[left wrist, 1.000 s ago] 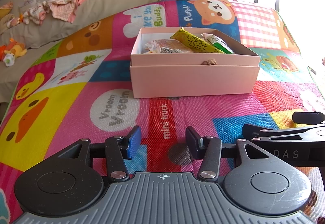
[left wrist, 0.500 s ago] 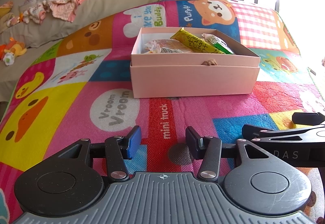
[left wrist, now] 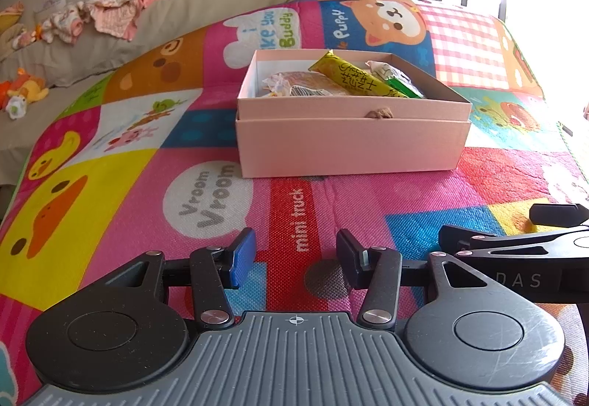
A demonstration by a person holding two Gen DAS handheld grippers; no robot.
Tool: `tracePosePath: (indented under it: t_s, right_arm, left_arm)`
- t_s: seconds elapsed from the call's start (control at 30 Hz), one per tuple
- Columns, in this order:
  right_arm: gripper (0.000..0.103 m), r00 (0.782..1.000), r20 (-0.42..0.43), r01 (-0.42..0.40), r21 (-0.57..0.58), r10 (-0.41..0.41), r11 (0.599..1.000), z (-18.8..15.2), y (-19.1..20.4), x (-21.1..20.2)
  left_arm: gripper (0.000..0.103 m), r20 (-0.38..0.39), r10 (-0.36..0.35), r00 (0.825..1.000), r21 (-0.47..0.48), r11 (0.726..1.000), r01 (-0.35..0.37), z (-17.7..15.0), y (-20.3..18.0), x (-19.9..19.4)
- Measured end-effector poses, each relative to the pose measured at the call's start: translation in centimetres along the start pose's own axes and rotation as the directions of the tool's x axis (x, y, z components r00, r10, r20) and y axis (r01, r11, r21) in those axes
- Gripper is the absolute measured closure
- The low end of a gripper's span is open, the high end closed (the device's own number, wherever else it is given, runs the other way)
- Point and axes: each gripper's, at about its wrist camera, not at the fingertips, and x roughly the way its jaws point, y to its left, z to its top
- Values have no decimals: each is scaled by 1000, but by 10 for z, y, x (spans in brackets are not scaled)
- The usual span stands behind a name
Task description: Organize objects
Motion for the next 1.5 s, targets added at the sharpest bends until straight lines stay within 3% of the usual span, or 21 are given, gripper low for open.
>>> tracePosePath:
  t_s: [1.5]
  right_arm:
    - [0,1000,3,4,1,-4,1000,-1,0,-1]
  left_arm:
    - [50,1,-7,1000,2,1000,7,0,0,-1]
